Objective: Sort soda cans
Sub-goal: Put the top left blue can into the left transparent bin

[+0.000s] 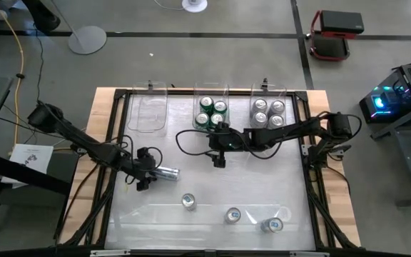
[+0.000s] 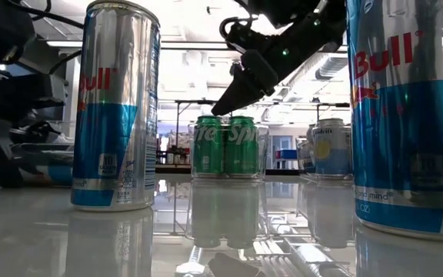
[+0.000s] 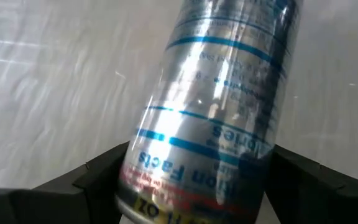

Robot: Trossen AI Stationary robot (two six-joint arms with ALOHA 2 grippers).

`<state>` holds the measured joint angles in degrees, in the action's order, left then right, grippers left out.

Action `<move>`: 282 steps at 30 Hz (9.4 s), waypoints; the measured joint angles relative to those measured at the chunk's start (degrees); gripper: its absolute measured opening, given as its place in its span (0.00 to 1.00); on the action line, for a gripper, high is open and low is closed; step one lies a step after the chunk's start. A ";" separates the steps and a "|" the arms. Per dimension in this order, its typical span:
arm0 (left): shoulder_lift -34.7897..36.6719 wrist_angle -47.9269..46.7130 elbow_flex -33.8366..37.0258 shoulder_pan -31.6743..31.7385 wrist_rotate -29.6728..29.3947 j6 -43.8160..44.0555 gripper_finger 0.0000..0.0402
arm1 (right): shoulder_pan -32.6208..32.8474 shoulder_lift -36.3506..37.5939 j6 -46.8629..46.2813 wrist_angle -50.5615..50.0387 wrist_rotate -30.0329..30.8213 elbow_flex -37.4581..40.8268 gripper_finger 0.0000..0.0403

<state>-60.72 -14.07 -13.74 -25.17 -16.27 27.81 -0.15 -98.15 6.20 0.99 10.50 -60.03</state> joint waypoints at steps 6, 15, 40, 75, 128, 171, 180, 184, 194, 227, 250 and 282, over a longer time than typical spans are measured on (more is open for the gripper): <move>-1.04 1.69 0.07 -0.02 -0.77 0.59 0.74 | 0.59 0.00 -1.32 -0.26 0.00 0.00 0.85; -1.25 -8.11 -6.42 0.63 5.07 8.38 0.55 | 2.18 4.79 -4.96 -10.62 2.30 0.00 0.85; -37.07 -75.05 -60.57 25.32 46.41 -1.95 0.55 | 4.34 11.63 0.25 -12.09 9.97 0.00 0.85; -40.53 -73.56 -60.50 22.93 41.07 1.36 0.66 | 5.08 11.63 1.57 -11.45 9.90 0.00 0.85; -15.22 -40.96 -38.32 -5.99 2.00 -11.91 0.82 | 5.08 11.63 -11.35 -10.14 6.88 0.00 0.85; -10.61 -33.59 -38.32 1.38 3.81 -20.43 0.77 | 5.08 11.63 -10.71 -10.19 6.88 0.00 0.85; -10.61 -33.57 -38.32 2.45 3.78 -13.00 0.60 | 5.08 11.63 -10.71 -10.19 6.88 0.00 0.85; -10.61 -33.28 -38.32 2.58 3.13 -4.95 0.57 | 5.08 11.63 -10.71 -10.19 6.88 0.00 0.85; -10.68 -44.92 -47.40 4.76 -7.05 12.72 0.57 | 5.08 11.63 -8.72 -10.14 6.91 0.00 0.85; -2.55 -60.09 -48.98 50.43 -8.72 -2.34 0.58 | 5.08 11.61 -3.17 -9.60 6.91 0.00 0.85; -2.15 -50.17 -37.50 53.07 -1.13 -2.01 0.63 | 5.08 11.62 -3.17 -9.60 6.91 0.00 0.85; 0.99 -44.48 -36.29 53.08 3.24 -8.15 0.69 | 5.03 11.61 -2.25 -8.87 6.91 0.00 0.85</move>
<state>-59.73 -58.55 -50.03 27.91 -13.02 19.66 4.89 -86.54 3.95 -7.88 17.41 -60.03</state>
